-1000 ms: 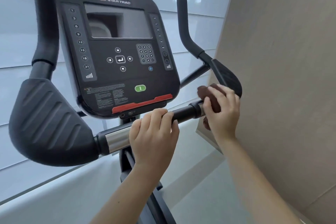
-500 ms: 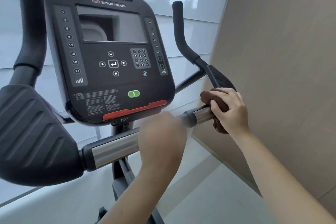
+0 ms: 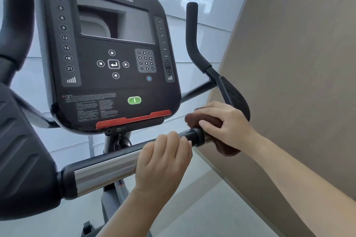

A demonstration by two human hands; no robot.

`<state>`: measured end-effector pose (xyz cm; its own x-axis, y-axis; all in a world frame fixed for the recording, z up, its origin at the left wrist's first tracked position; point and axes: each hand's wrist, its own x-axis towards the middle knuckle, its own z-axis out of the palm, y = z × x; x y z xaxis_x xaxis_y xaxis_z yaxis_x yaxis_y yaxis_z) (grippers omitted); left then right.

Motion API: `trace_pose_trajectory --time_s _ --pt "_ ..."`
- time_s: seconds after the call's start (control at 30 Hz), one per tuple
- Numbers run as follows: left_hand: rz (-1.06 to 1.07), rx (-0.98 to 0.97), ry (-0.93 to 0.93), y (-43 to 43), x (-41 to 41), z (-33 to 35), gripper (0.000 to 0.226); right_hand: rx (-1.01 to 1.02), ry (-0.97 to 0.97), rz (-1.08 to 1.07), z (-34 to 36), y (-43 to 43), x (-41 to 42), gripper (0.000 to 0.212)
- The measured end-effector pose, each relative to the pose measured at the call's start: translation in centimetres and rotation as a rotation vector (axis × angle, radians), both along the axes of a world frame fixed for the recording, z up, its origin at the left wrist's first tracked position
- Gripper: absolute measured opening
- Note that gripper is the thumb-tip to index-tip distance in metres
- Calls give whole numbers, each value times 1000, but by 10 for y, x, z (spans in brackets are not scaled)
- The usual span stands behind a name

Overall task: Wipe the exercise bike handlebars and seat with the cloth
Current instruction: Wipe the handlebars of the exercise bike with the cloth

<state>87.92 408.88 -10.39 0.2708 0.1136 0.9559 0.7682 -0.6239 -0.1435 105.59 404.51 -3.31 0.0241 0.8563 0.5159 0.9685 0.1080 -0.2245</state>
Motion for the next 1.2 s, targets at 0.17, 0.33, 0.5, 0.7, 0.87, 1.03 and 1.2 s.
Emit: trace_pose_trajectory --time_s 0.17,0.33,0.5,0.7,0.87,1.03,1.2 --pt "-28 -3 3 0 -1 1 20 71 19 64 -4 1 -4 30" --pt "-94 -72 16 -6 -4 3 20 550 29 -220 -42 -8 17 28" --pt "-106 -136 -8 -10 -4 6 23 1015 274 -363 -90 21 -27 28" --pt "-97 -93 -6 -9 -3 5 19 1162 104 -244 -104 34 -20 29" --pt "-59 -44 -31 -8 1 4 17 1280 247 -358 -101 42 2 28" --pt "-45 -9 -104 -9 6 3 19 1333 351 -359 -108 54 -48 30" --pt "-76 -8 -117 -8 5 0 18 1348 147 -274 -113 50 -19 31"
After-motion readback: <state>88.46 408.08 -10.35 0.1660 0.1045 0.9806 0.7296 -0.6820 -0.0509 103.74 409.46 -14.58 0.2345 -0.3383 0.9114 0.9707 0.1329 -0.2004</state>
